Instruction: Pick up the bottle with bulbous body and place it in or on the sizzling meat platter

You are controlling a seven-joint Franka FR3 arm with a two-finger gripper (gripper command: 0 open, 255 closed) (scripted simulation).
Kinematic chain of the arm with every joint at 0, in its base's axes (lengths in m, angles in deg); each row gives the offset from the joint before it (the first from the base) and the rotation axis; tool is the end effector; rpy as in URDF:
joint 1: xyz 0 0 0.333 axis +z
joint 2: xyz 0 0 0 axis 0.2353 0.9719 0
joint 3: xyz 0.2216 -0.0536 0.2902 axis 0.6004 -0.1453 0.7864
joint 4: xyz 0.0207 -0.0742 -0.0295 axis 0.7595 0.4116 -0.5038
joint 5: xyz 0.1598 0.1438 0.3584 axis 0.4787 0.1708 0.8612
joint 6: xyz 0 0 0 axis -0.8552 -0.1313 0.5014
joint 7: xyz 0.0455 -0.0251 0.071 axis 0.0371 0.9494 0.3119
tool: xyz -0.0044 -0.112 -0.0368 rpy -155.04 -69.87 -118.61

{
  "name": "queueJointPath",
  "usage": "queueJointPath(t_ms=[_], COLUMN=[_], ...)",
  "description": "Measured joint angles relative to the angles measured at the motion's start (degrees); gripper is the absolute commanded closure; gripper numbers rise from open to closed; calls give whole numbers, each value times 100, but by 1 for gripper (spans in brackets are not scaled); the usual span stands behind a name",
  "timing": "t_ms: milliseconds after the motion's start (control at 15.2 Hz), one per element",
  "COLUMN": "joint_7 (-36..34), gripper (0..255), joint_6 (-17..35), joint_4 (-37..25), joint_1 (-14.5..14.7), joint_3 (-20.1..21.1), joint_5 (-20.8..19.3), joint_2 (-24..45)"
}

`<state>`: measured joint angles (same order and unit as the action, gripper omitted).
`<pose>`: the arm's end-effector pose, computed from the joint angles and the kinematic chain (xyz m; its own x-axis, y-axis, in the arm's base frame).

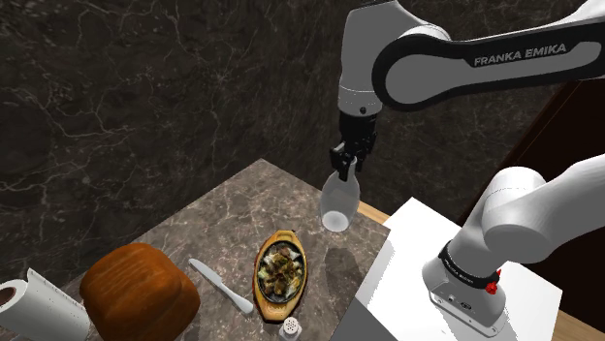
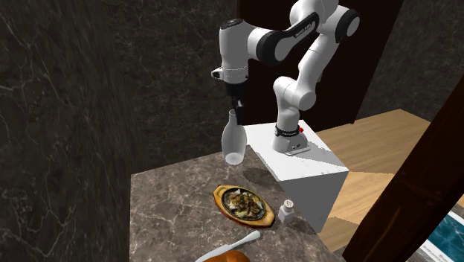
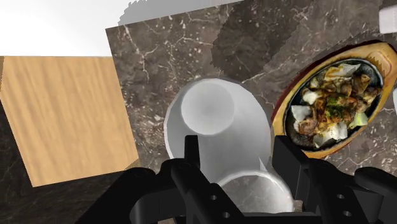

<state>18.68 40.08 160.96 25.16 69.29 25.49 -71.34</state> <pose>0.3173 0.1827 0.5079 0.9965 -0.0147 -0.0820 -0.0121 -0.9994 0.0320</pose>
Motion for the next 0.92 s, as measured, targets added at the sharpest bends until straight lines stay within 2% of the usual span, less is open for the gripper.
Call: queueJointPath(t_ms=[726,924], joint_7=[-18,-280], gripper=[255,255], joint_6=[-851,-1054], joint_4=[-824,-1260], joint_1=[-35,18], joint_3=[-94,97], joint_5=[-75,-4], joint_2=[-27,187])
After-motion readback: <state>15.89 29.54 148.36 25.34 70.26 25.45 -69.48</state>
